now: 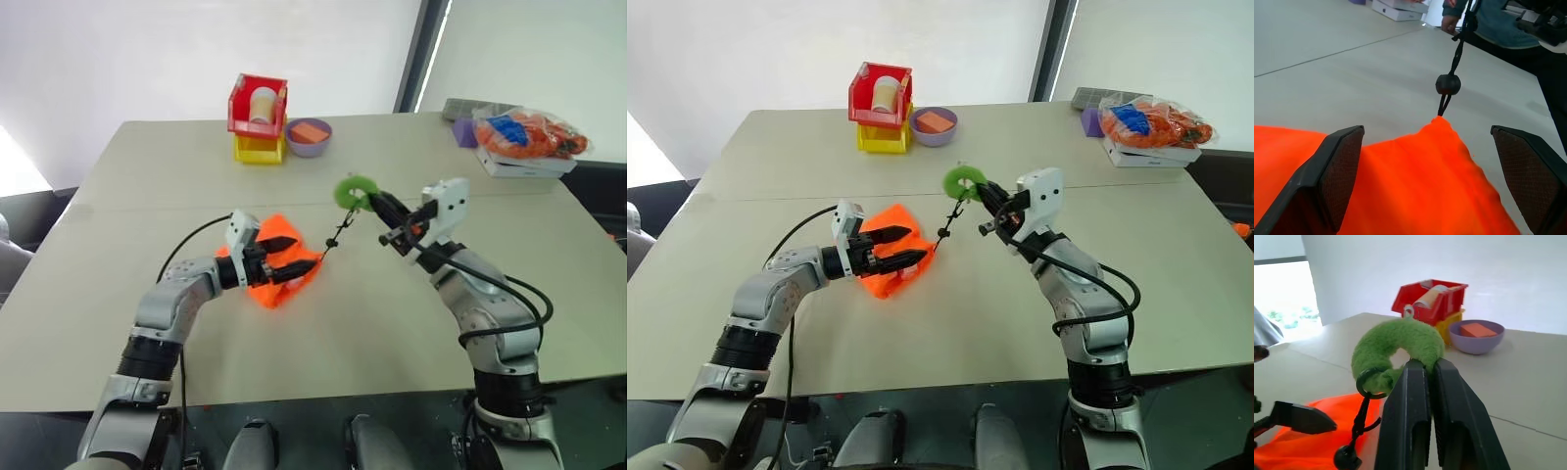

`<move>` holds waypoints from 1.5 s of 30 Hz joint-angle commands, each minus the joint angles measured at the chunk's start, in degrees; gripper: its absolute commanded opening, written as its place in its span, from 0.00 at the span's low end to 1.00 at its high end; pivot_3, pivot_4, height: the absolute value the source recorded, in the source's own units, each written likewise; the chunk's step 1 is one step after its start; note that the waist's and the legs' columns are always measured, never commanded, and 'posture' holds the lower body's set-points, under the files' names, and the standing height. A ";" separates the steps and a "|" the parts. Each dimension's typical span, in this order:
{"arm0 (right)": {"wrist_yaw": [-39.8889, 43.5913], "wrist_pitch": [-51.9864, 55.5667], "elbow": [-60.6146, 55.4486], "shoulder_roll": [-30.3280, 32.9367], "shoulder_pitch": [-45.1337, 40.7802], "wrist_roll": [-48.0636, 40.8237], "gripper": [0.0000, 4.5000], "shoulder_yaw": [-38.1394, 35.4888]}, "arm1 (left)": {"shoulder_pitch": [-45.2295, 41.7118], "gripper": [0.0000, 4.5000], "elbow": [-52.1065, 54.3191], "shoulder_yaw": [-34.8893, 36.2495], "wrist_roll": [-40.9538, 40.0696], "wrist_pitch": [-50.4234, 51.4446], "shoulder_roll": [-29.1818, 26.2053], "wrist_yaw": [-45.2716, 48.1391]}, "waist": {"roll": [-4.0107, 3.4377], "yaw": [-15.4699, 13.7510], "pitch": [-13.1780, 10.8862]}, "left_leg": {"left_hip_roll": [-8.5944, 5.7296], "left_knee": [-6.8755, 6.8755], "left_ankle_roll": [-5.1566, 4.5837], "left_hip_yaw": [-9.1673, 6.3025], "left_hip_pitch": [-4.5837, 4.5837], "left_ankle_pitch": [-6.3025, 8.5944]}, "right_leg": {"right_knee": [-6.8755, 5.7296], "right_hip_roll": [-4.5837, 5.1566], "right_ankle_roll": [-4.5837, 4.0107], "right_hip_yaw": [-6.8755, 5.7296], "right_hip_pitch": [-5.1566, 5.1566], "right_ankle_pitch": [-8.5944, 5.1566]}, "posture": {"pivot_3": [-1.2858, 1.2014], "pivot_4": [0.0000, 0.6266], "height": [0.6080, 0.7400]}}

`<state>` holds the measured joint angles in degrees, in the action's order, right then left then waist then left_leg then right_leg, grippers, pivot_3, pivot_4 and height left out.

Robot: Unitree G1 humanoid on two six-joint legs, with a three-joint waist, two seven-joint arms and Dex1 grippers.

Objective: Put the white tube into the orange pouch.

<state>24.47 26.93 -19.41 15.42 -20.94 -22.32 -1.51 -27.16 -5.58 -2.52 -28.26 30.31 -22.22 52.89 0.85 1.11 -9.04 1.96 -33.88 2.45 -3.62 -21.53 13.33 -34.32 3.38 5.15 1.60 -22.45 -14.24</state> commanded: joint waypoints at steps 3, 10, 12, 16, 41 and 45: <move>2.67 -1.47 -3.95 2.22 1.44 1.31 0.00 3.30 | 0.61 0.98 3.28 1.68 -1.44 0.57 -0.09 -0.41 | 0.00 -0.11 0.00 | -0.01 -0.02 0.00 0.00 -0.01 0.00 | 0.02 0.01 0.00 0.00 0.02 0.00 | 0.52 0.24 1.00; 1.01 -1.59 -2.50 1.98 0.67 2.38 0.00 2.56 | 2.10 0.98 9.65 0.16 2.59 -3.56 0.75 -4.91 | 0.00 -0.18 0.00 | -0.01 -0.03 0.00 0.00 -0.02 0.00 | 0.03 0.03 -0.01 0.00 0.02 0.00 | 0.52 0.24 1.00; 0.37 -1.73 -2.13 1.55 0.53 2.41 0.00 2.14 | 3.62 0.98 13.18 -1.19 4.61 -4.93 0.87 -6.77 | 0.00 -0.17 0.00 | -0.01 -0.02 0.01 0.01 -0.02 0.00 | 0.05 0.04 -0.01 0.00 0.02 0.00 | 0.52 0.24 1.00; -0.15 -1.96 -1.96 0.60 0.95 1.50 0.00 1.37 | 7.48 0.98 16.99 -4.03 8.22 -6.58 0.55 -8.93 | -0.01 -0.14 0.01 | -0.01 0.00 0.01 0.01 0.00 0.00 | 0.05 0.04 -0.01 0.00 0.02 0.00 | 0.52 0.24 1.00; -10.85 -0.36 -0.62 1.44 6.54 6.54 0.00 -4.31 | 6.66 0.98 12.06 -0.53 8.18 -9.44 1.78 -12.65 | 0.00 -0.27 0.00 | -0.02 -0.03 0.01 0.02 -0.03 0.00 | 0.07 0.06 -0.01 0.00 0.02 -0.01 | 0.52 0.24 1.00; -12.52 0.76 -1.50 0.94 6.95 7.40 0.00 -3.91 | 5.42 0.98 13.87 -3.97 11.65 -11.81 1.82 -12.61 | 0.00 -0.38 0.00 | -0.02 -0.03 0.01 0.02 -0.05 0.00 | 0.08 0.06 -0.01 0.00 0.01 0.00 | 0.52 0.24 1.00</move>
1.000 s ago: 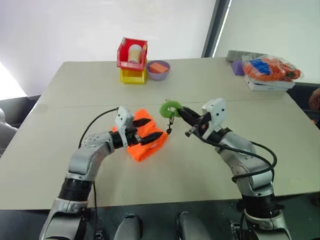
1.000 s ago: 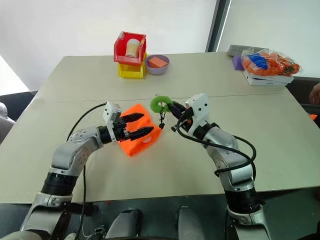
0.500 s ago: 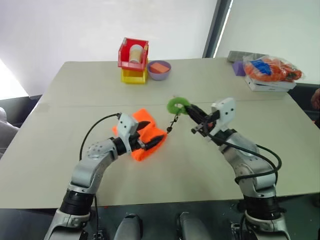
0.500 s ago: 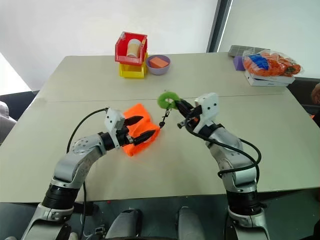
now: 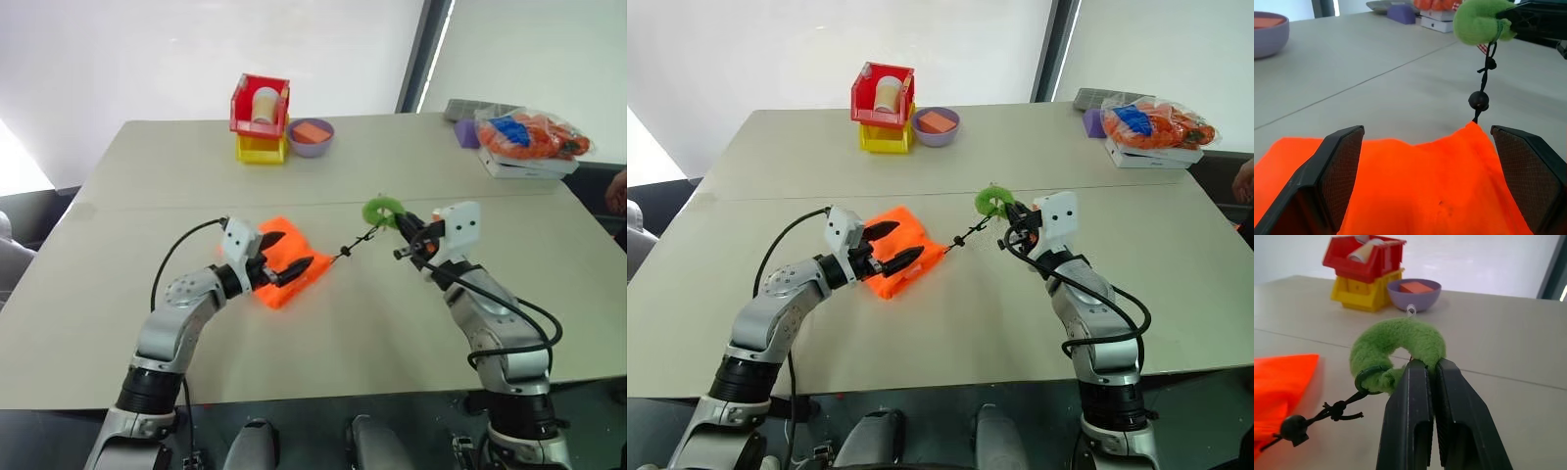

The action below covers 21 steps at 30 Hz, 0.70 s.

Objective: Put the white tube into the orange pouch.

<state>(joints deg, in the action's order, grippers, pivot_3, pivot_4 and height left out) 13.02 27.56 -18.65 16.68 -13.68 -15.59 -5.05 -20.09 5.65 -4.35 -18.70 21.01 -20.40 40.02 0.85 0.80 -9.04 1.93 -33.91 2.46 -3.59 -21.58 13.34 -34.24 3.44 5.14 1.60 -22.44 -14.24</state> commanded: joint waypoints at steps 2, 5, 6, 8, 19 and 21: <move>-1.35 0.34 -2.63 -0.41 -0.53 1.11 0.00 0.20 | -2.39 0.98 3.62 -4.68 4.60 -3.45 0.16 -0.14 | 0.00 -0.06 0.00 | -0.01 0.00 0.00 0.00 -0.01 0.00 | 0.01 0.01 0.00 0.00 0.01 0.00 | 0.52 0.24 1.00; -1.55 0.65 -3.23 -0.58 -1.44 1.65 0.00 1.03 | -3.98 0.98 4.55 -11.60 14.76 -7.02 -0.47 -3.19 | 0.00 -0.06 0.00 | -0.02 -0.01 0.00 0.00 -0.01 0.00 | 0.04 0.01 0.00 0.00 0.02 0.00 | 0.52 0.24 1.00; -1.63 0.82 -3.34 -0.70 -1.83 1.65 0.00 1.18 | -4.47 0.98 4.85 -13.41 17.51 -7.60 -0.43 -4.21 | 0.00 -0.05 0.00 | -0.02 -0.01 0.00 0.00 -0.02 0.00 | 0.05 0.01 0.00 0.00 0.02 0.00 | 0.52 0.24 1.00; -1.73 1.12 -3.50 -0.80 -2.55 1.73 0.00 1.50 | -5.39 0.98 5.80 -16.02 21.18 -7.53 0.14 -5.63 | -0.01 0.04 0.00 | -0.02 0.00 0.00 0.01 -0.01 0.00 | 0.05 0.01 0.00 0.01 0.02 0.00 | 0.52 0.24 1.00; -0.73 2.15 -3.89 -1.39 -4.74 0.99 0.00 2.13 | -8.93 0.98 4.21 -26.29 41.54 -3.35 3.90 -13.48 | -0.01 -0.01 0.00 | -0.02 0.01 0.00 0.00 -0.03 0.00 | 0.04 -0.01 0.09 0.00 0.00 -0.05 | 0.52 0.24 1.00; -0.46 2.24 -4.06 -1.35 -4.86 0.88 0.00 2.28 | -8.74 0.98 4.37 -26.37 42.92 -1.80 5.25 -14.25 | -0.01 0.00 0.00 | -0.02 0.02 0.00 0.00 -0.04 0.00 | 0.03 -0.01 0.09 0.00 -0.01 -0.05 | 0.52 0.24 1.00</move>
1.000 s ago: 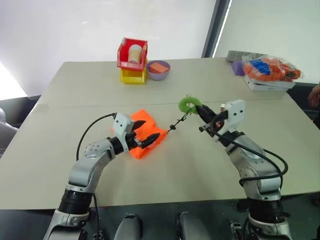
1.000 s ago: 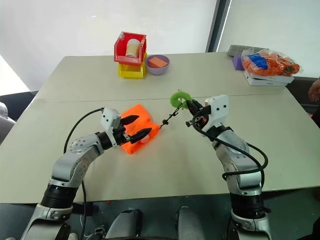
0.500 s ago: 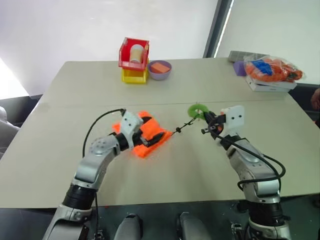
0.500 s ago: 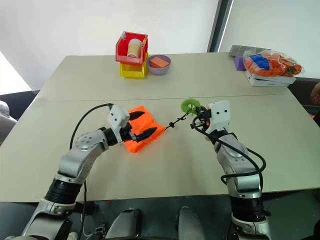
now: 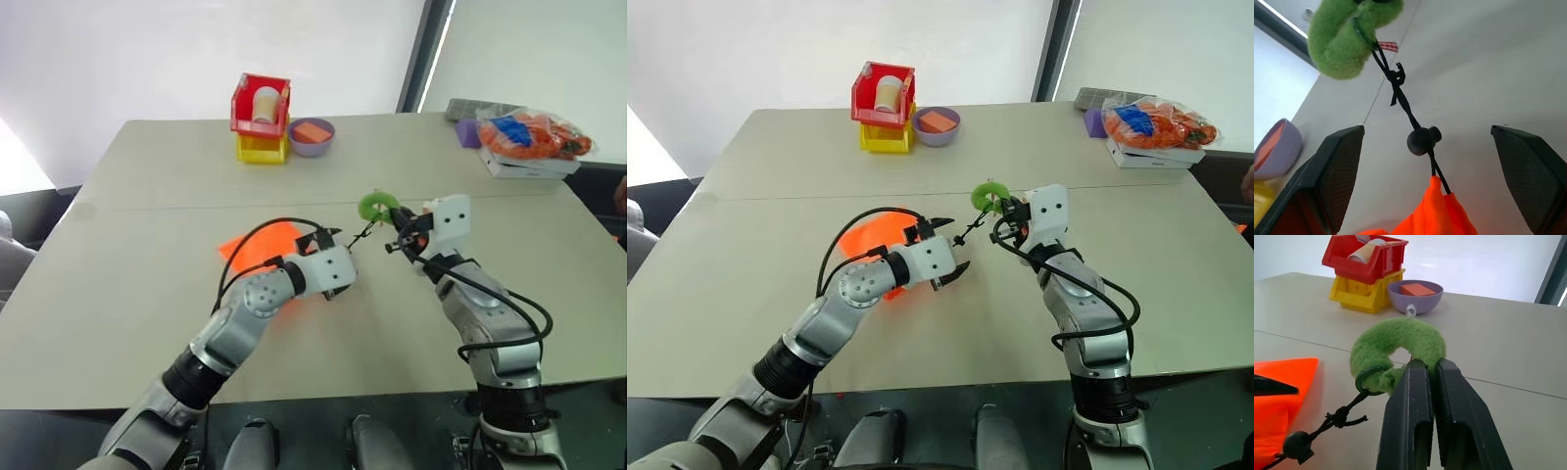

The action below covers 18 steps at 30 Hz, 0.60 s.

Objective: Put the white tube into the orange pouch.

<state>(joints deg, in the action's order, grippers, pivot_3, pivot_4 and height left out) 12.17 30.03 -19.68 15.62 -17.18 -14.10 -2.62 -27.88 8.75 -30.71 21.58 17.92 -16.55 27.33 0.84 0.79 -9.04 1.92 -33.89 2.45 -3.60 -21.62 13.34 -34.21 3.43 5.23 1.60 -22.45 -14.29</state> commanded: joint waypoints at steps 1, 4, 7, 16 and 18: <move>0.55 -0.24 -3.13 -0.22 -1.38 -0.64 0.00 -0.08 | -0.78 0.98 1.38 -0.08 3.19 1.98 1.87 -1.66 | 0.00 0.02 0.00 | 0.00 0.00 0.00 0.00 0.00 0.00 | 0.00 0.00 0.00 0.00 0.00 0.00 | 0.52 0.24 1.00; 1.15 -0.33 -3.42 0.00 -1.36 -0.76 0.00 0.16 | -0.14 0.98 1.20 0.50 4.32 4.37 4.30 -3.11 | 0.00 0.03 0.00 | 0.00 0.00 0.00 -0.01 0.01 0.00 | 0.00 0.00 0.06 0.00 0.00 -0.04 | 0.52 0.24 1.00; 1.83 -0.57 -3.65 0.23 -1.43 -0.28 0.00 1.13 | 1.43 0.98 0.84 3.73 1.76 8.56 9.09 -5.61 | 0.00 0.00 0.00 | 0.00 -0.02 0.00 -0.01 0.00 0.00 | 0.00 0.00 0.12 0.00 0.02 -0.07 | 0.52 0.24 1.00; 1.88 -0.63 -4.52 0.06 -1.12 -0.18 0.00 1.71 | 2.25 0.70 1.77 2.83 1.43 13.75 10.16 -4.07 | 0.00 0.04 0.00 | 0.00 -0.02 0.00 -0.03 0.02 0.00 | -0.05 -0.02 0.15 -0.01 0.01 -0.08 | 0.52 0.24 1.00; 1.95 -0.79 -4.78 0.08 -1.16 -0.11 0.00 1.89 | 2.33 0.70 1.88 2.48 1.49 14.27 9.96 -3.90 | 0.00 0.03 0.00 | 0.00 -0.03 0.00 -0.04 0.02 0.00 | -0.04 -0.02 0.15 -0.01 0.01 -0.08 | 0.52 0.24 1.00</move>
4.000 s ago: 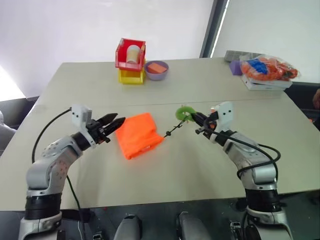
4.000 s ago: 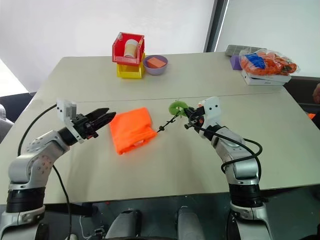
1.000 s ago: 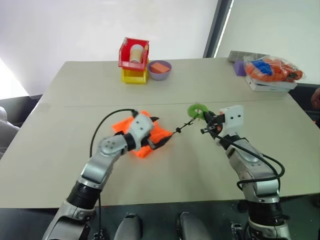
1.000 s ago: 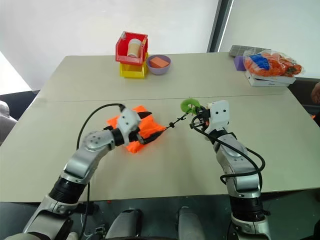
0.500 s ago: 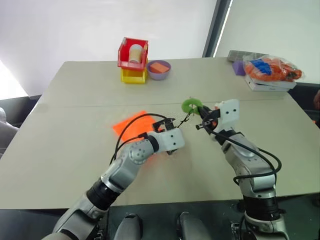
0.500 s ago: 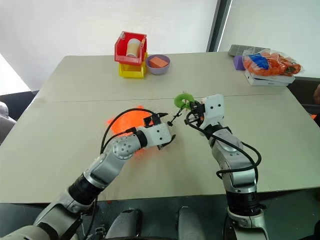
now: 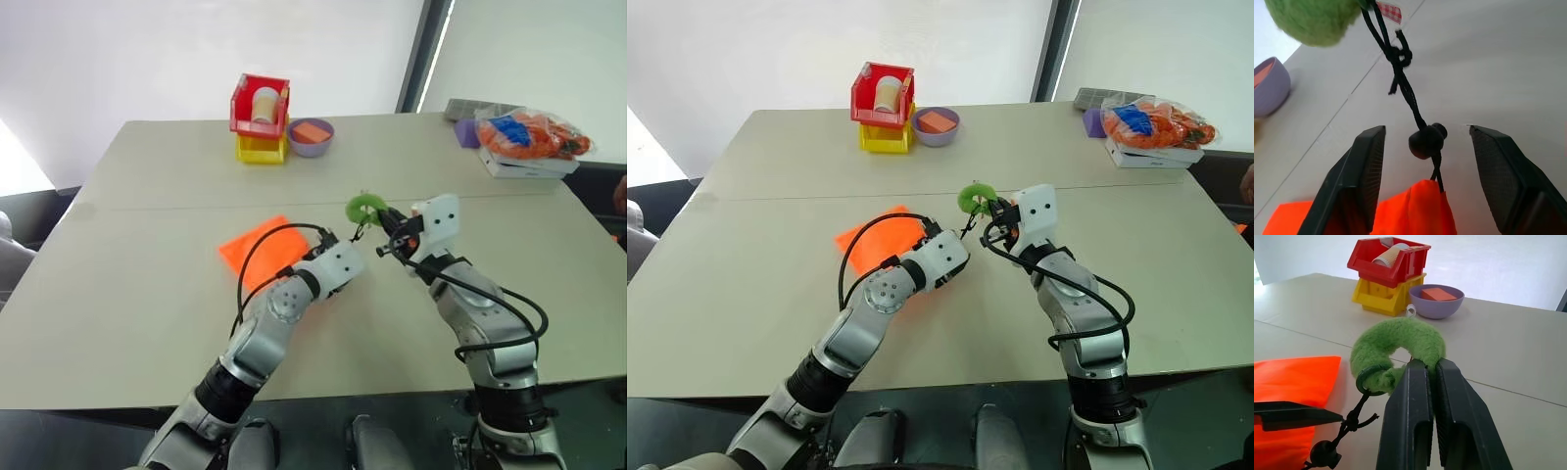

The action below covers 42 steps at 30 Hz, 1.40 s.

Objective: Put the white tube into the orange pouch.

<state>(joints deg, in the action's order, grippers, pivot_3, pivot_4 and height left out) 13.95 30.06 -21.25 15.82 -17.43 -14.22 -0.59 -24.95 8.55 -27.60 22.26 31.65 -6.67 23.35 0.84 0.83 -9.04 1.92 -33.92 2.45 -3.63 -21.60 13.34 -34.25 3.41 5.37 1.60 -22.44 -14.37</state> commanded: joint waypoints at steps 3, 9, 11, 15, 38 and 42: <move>0.69 -1.72 -3.86 0.13 -0.91 0.20 0.00 0.29 | -0.71 0.70 1.59 -0.70 1.34 0.85 0.07 -0.65 | 0.00 -0.02 0.00 | 0.00 0.00 0.00 0.00 0.00 0.00 | 0.00 0.00 -0.02 0.00 0.00 0.01 | 0.52 0.24 1.00; 3.31 -4.77 -5.70 0.50 0.16 -0.25 0.00 0.67 | -0.39 0.70 1.34 0.49 0.71 0.74 0.67 -1.63 | 0.00 -0.03 0.00 | 0.00 0.01 0.00 0.00 0.00 0.00 | 0.00 0.00 -0.02 0.00 0.00 0.01 | 0.52 0.24 1.00; 4.23 -6.17 -6.04 0.91 0.69 0.05 0.00 0.81 | -0.02 0.70 1.53 1.65 -0.53 0.65 1.30 -1.97 | 0.00 -0.03 0.00 | 0.00 0.01 0.00 0.00 -0.01 0.00 | 0.00 0.00 0.00 0.00 0.00 0.00 | 0.52 0.24 1.00; 5.58 -7.89 -6.42 1.34 1.09 -0.16 0.00 0.68 | 0.90 0.70 2.57 4.94 -5.22 -0.21 2.95 -1.22 | 0.00 -0.01 0.00 | 0.00 0.00 0.00 0.00 0.00 0.00 | 0.01 0.00 0.00 0.00 0.01 0.00 | 0.52 0.24 1.00; 8.52 -10.08 -6.40 1.96 1.74 0.42 0.00 1.92 | 2.09 0.70 5.43 5.82 -9.97 -2.51 2.71 -3.04 | 0.00 -0.04 0.00 | 0.00 -0.01 0.00 0.00 0.03 0.00 | 0.00 0.00 -0.10 0.00 0.04 0.06 | 0.52 0.24 1.00; 8.61 -10.11 -6.48 1.94 1.79 0.42 0.00 1.94 | 1.98 0.70 5.10 5.06 -9.57 -1.32 2.53 -2.97 | 0.00 -0.06 0.00 | 0.00 -0.01 0.00 0.00 0.03 0.00 | 0.00 0.00 -0.11 0.00 0.05 0.06 | 0.52 0.24 1.00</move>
<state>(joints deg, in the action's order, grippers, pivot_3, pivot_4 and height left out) 22.42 21.27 -24.64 17.48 -15.48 -13.68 1.66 -22.63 11.96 -21.80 12.31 30.06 -4.33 20.74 0.84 0.77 -9.04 1.92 -33.93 2.45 -3.63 -21.57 13.34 -34.25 3.41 5.26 1.59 -22.39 -14.30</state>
